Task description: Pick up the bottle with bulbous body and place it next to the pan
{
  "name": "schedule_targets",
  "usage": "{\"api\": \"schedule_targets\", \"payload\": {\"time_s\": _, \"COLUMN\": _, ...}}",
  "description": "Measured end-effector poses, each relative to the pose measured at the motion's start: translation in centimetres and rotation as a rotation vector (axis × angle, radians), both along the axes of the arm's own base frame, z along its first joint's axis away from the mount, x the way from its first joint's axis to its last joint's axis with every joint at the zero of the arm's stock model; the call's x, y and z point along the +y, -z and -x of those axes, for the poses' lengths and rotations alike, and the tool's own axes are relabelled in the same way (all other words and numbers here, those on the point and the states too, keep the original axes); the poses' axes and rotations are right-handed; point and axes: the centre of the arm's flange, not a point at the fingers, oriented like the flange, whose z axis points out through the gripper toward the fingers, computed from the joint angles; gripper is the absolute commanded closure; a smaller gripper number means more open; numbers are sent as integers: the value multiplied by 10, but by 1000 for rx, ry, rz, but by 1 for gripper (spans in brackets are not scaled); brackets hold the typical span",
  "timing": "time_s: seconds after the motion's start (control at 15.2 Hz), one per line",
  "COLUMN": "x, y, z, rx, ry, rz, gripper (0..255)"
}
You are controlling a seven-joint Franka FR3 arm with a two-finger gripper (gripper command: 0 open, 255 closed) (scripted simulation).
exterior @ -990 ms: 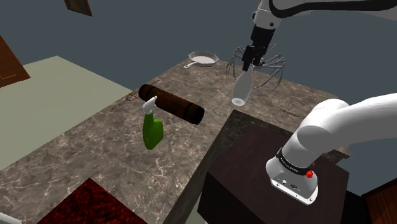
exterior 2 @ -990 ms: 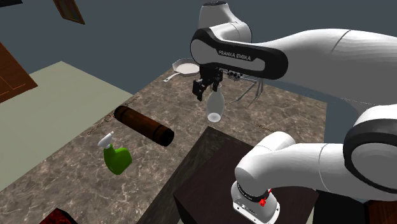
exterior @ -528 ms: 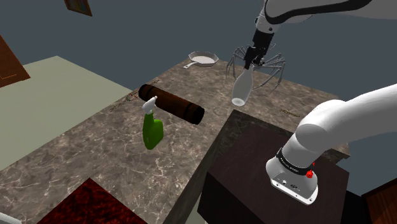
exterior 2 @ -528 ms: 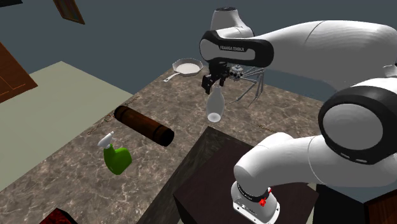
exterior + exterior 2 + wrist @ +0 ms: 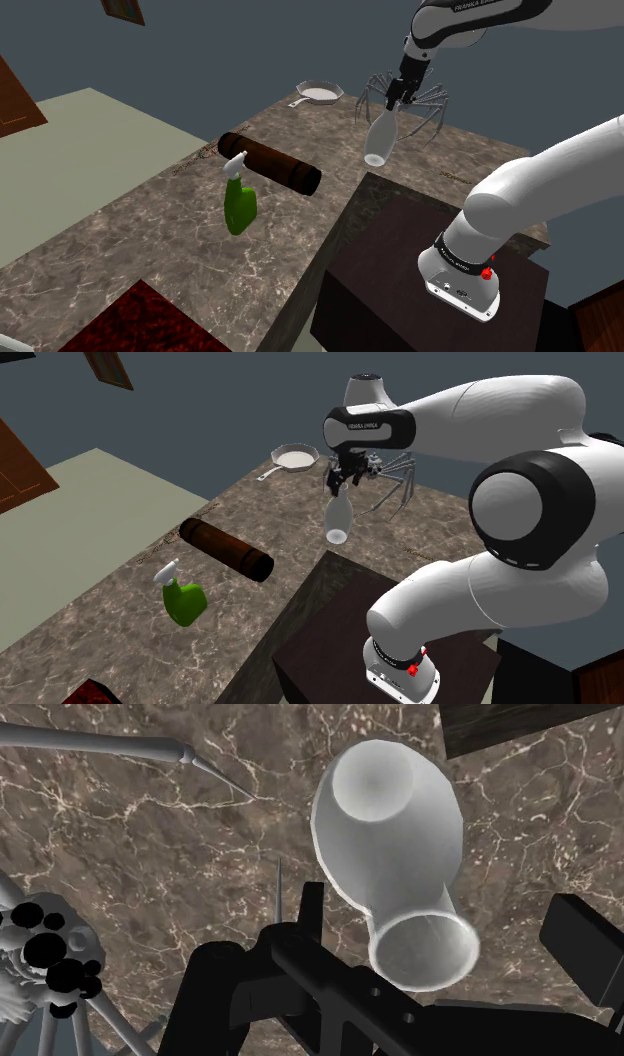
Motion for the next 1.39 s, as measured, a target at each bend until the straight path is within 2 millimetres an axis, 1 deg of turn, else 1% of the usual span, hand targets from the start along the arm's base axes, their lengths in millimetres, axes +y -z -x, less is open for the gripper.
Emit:
{"api": "schedule_targets", "payload": {"time_s": 0.13, "x": 0, "y": 10, "z": -1, "rx": 0, "ry": 0, "rz": 0, "gripper": 0}}
{"api": "schedule_targets", "payload": {"time_s": 0.26, "x": -1, "y": 23, "z": -1, "rx": 0, "ry": 1, "rz": 0, "gripper": 0}}
{"api": "schedule_targets", "payload": {"time_s": 0.33, "x": -1, "y": 26, "z": -2, "rx": 0, "ry": 1, "rz": 0, "gripper": 0}}
{"api": "schedule_targets", "payload": {"time_s": 0.73, "x": -1, "y": 29, "z": -3, "rx": -1, "ry": 1, "rz": 0, "gripper": 0}}
{"api": "schedule_targets", "payload": {"time_s": 0.79, "x": -1, "y": 29, "z": -3, "rx": -1, "ry": 1, "rz": 0, "gripper": 255}}
{"api": "schedule_targets", "payload": {"time_s": 1.39, "x": -1, "y": 29, "z": -3, "rx": -1, "ry": 1, "rz": 1, "gripper": 255}}
